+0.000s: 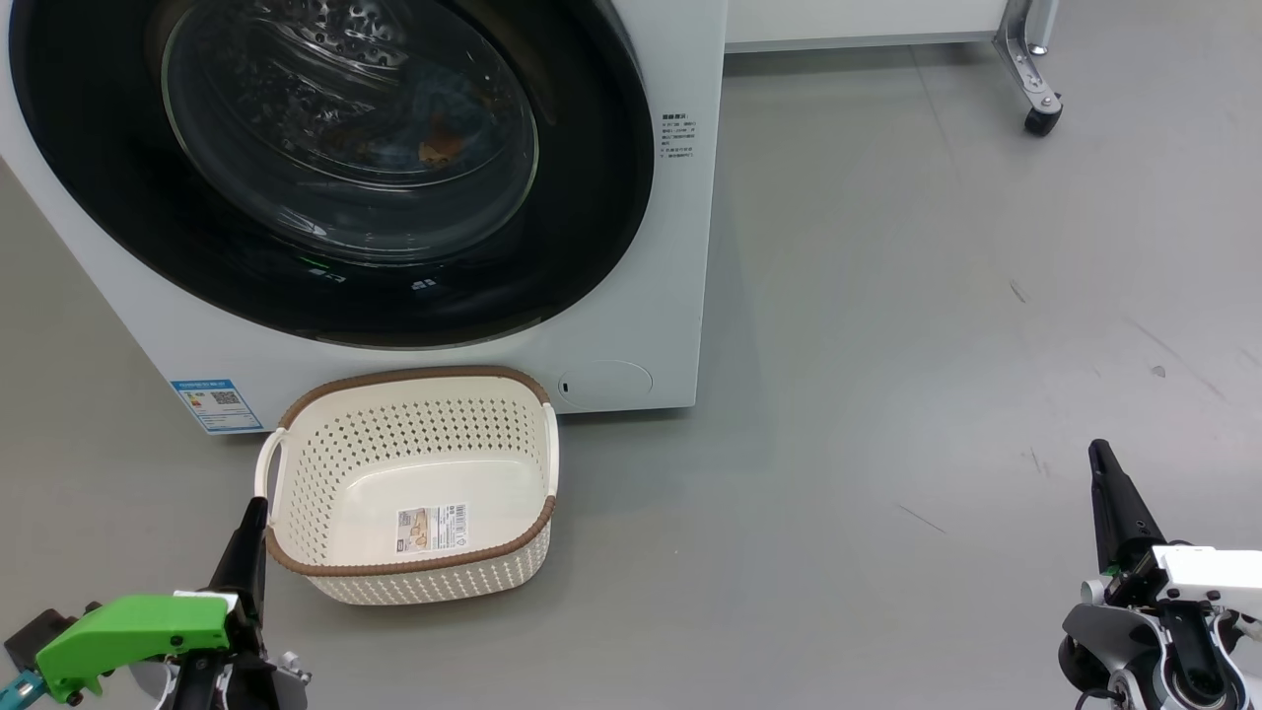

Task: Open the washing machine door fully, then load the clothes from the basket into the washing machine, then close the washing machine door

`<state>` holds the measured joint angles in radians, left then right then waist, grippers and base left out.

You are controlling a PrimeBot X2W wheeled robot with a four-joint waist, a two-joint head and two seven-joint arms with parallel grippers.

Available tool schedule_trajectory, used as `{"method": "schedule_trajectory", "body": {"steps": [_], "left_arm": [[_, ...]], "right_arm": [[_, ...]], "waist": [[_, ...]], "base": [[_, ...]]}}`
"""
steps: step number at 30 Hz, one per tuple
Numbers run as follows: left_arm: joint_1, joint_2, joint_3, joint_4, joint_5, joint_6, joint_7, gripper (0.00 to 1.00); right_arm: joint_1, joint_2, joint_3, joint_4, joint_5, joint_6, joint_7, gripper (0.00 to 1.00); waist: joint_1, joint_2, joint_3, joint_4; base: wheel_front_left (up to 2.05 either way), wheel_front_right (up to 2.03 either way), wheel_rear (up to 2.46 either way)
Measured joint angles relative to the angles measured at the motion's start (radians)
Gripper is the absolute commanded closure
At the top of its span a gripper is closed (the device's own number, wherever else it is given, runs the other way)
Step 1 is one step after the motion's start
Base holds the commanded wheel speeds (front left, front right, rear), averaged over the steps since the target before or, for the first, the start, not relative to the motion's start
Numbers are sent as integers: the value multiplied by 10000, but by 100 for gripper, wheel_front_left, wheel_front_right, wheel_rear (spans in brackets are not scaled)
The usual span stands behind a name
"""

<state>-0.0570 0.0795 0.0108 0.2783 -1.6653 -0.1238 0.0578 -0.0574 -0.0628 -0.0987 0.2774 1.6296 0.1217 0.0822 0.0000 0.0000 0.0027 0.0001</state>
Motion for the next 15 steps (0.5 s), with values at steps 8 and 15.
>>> {"method": "schedule_trajectory", "body": {"steps": [8, 15], "left_arm": [[0, -2, 15, -2, 0, 0, 0, 100], [0, -2, 35, -6, 2, 0, 0, 100]], "right_arm": [[0, 2, -6, -2, 0, 0, 0, 100], [0, 4, -13, -2, 0, 0, 0, 100]], "waist": [[0, 0, 1, 0], [0, 0, 1, 0]], "base": [[0, 0, 0], [0, 0, 0]]}}
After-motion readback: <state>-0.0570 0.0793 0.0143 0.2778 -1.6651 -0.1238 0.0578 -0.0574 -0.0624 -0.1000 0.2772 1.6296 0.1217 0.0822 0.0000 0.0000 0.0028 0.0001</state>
